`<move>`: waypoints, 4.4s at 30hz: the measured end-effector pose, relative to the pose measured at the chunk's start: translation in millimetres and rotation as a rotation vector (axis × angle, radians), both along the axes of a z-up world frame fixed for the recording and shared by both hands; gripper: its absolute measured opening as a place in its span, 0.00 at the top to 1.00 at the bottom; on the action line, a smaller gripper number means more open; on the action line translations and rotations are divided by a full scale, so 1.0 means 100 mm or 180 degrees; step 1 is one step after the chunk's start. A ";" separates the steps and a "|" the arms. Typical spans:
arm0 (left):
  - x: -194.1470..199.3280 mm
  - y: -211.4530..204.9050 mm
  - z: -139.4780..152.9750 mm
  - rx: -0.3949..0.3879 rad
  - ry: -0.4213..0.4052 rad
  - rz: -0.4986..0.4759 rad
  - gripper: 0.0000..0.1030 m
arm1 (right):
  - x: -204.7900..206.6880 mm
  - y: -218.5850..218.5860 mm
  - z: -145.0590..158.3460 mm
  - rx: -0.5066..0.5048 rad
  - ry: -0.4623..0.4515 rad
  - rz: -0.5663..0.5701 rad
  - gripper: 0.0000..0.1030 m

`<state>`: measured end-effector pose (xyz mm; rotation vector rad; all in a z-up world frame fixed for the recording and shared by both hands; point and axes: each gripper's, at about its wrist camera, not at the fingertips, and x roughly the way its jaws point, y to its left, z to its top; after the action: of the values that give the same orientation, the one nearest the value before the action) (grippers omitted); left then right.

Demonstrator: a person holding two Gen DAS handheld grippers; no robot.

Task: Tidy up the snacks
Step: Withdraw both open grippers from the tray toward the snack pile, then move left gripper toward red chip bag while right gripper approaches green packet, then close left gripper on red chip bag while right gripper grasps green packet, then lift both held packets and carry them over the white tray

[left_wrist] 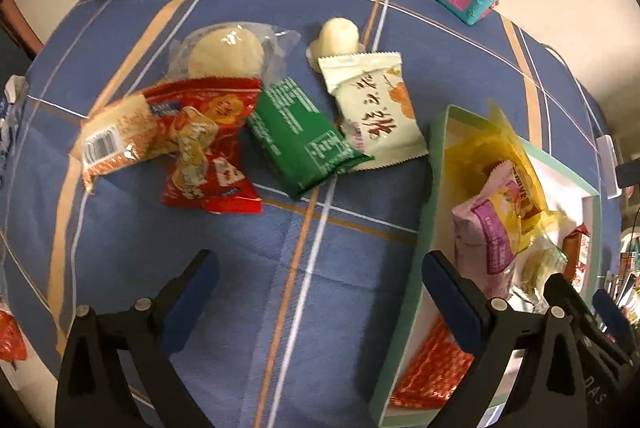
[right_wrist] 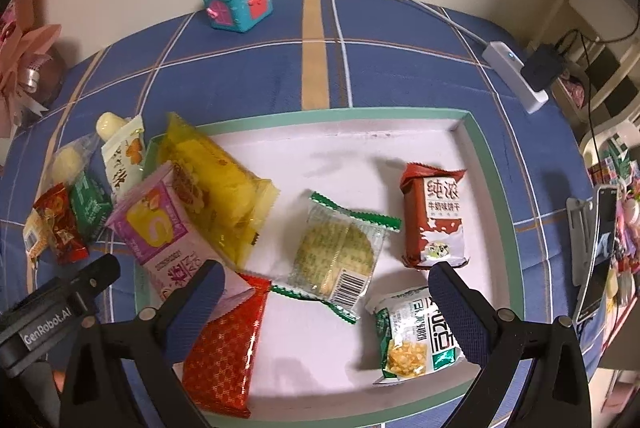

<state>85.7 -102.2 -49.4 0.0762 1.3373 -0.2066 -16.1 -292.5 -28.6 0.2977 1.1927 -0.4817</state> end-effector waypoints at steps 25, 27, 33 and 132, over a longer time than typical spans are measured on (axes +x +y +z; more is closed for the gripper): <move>0.45 1.59 0.31 0.0103 -0.0295 0.1124 0.02 | 0.59 1.35 0.14 0.0211 -0.0361 0.0898 0.00; 0.46 1.60 0.27 0.0074 -0.0278 0.1114 0.02 | 0.64 1.42 0.10 0.0176 -0.0342 0.0939 0.00; 0.49 1.46 0.23 -0.0008 -0.0281 0.0978 0.02 | 0.79 1.46 0.02 0.0173 -0.0344 0.0988 0.00; 0.46 0.75 0.49 -0.0748 -0.0336 0.0531 0.50 | 0.98 1.12 0.27 0.0335 -0.0479 0.0851 0.59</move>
<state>132.0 -27.3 -0.2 -0.2191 1.1996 -0.2139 82.3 -180.8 -1.5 0.2551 1.0929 -0.1611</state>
